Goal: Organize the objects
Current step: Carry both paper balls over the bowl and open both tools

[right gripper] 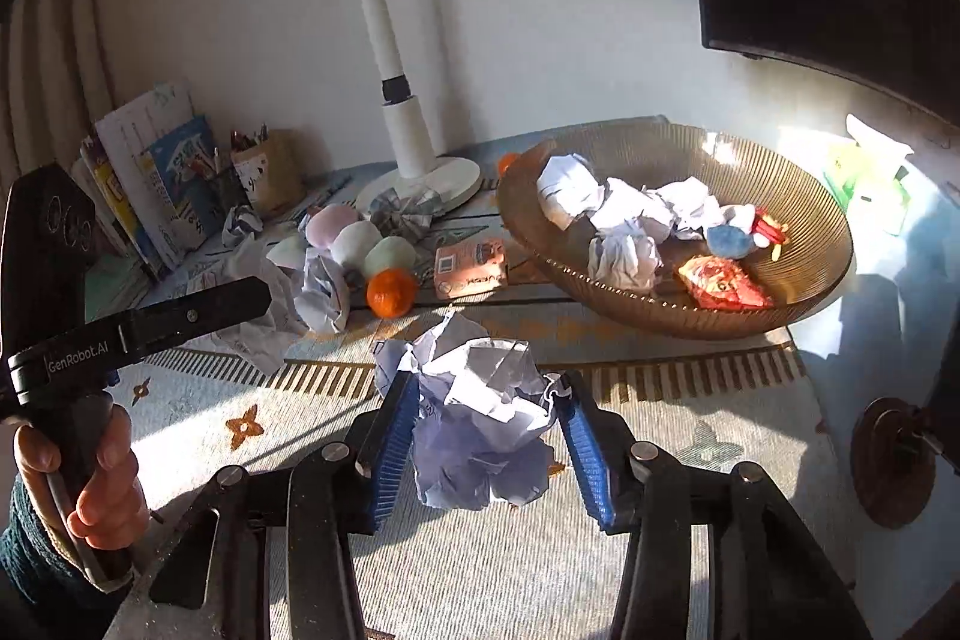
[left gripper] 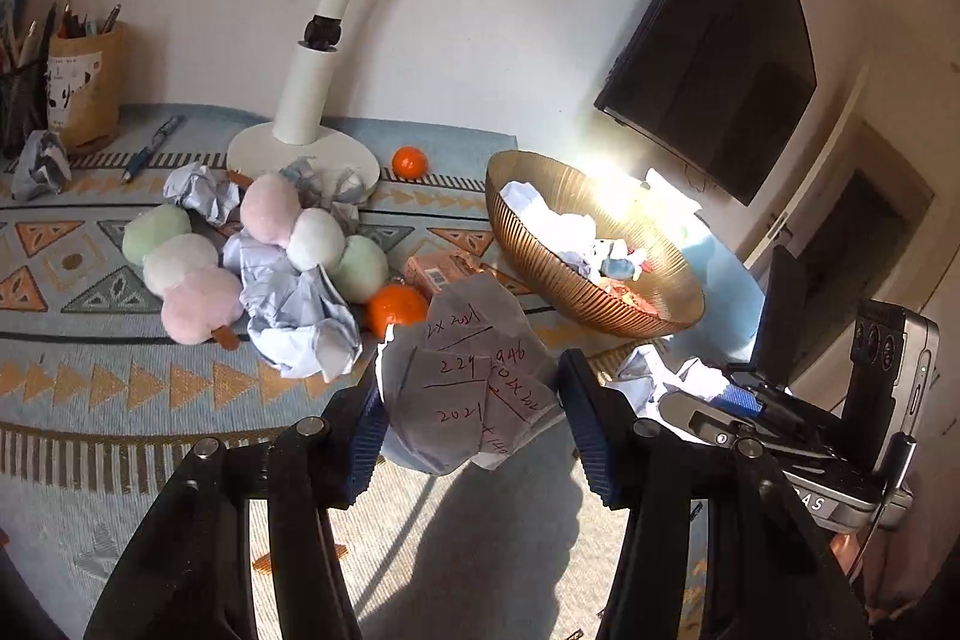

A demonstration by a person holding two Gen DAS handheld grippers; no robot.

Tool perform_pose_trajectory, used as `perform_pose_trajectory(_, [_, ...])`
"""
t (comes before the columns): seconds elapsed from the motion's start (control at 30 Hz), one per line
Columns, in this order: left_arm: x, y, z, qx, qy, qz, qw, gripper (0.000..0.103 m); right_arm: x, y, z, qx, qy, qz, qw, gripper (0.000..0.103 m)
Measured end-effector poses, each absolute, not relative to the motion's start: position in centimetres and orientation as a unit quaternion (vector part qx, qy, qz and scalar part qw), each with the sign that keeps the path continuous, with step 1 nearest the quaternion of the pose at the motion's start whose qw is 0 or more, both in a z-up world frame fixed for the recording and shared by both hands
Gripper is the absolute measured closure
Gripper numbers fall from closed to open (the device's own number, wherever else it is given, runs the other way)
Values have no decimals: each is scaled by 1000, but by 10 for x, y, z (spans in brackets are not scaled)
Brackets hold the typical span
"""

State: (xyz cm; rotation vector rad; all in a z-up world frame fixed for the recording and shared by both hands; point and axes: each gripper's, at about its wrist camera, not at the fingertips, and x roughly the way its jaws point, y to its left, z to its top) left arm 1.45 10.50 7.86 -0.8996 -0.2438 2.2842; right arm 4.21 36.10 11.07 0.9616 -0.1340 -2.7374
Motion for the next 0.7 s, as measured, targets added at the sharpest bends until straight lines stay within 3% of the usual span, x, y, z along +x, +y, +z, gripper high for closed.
perform_pose_trajectory(0.2, [-24, 203, 127, -301, -11, 882, 362, 51, -1, 432, 161, 259, -126, -958, 4, 56])
perform_pose_trajectory(0.5, [-82, 287, 80, -354, 12, 868, 347, 51, -65, 478, 125, 305, -196, -930, -58, 56])
perform_pose_trajectory(0.53, [-84, 290, 76, -357, 12, 868, 346, 46, -66, 482, 122, 303, -209, -929, -48, 55])
perform_pose_trajectory(0.63, [-86, 292, 71, -361, 12, 874, 324, 13, -66, 488, 117, 302, -224, -926, -34, 30])
perform_pose_trajectory(0.7, [-81, 285, 76, -353, 9, 876, 329, 11, -60, 486, 120, 297, -213, -930, -37, 30])
